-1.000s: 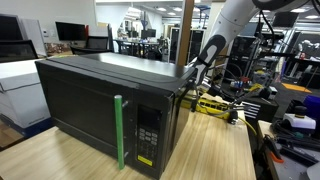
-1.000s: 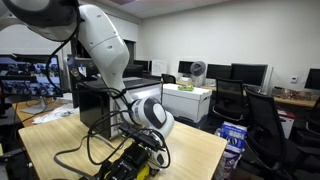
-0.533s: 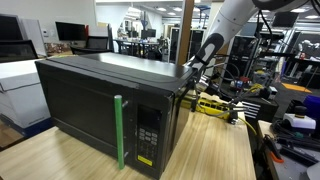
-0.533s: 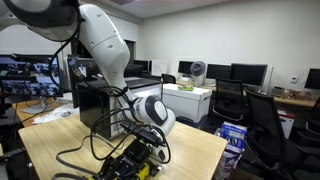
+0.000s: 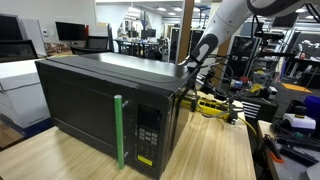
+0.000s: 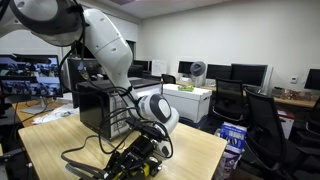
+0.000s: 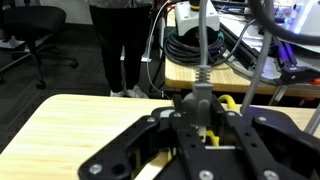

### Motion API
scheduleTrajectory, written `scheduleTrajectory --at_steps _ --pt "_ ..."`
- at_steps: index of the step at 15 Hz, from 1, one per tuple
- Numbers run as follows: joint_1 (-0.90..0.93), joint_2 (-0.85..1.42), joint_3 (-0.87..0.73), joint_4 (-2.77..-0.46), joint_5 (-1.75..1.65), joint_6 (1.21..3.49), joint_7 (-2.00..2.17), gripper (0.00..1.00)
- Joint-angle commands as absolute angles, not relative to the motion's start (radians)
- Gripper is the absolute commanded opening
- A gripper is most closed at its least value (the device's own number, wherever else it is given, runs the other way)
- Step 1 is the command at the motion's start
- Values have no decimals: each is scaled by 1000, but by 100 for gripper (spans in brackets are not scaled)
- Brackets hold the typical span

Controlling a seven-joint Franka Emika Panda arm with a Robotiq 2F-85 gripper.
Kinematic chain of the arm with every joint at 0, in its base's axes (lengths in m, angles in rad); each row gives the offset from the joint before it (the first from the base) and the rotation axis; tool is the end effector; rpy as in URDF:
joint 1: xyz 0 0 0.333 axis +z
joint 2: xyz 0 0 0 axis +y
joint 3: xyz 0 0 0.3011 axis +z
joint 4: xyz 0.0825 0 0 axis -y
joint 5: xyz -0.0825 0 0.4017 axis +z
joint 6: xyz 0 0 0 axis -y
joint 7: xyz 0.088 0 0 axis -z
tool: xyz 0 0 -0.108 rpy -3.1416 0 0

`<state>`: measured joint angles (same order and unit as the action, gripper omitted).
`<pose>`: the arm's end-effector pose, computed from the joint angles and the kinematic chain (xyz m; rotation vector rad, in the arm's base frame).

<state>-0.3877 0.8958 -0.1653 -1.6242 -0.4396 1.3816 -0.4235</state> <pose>0.4333 -0.3300 0.0724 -2.5390 -0.0589 1.8361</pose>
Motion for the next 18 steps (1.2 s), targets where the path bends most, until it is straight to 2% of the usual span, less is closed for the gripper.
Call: scheduleTrajectory --at_steps 1,18 --pt "-387 953 -147 -1551 -391 1394 -392 8" --pt "-393 957 -122 -1448 -408 1376 -482 8"
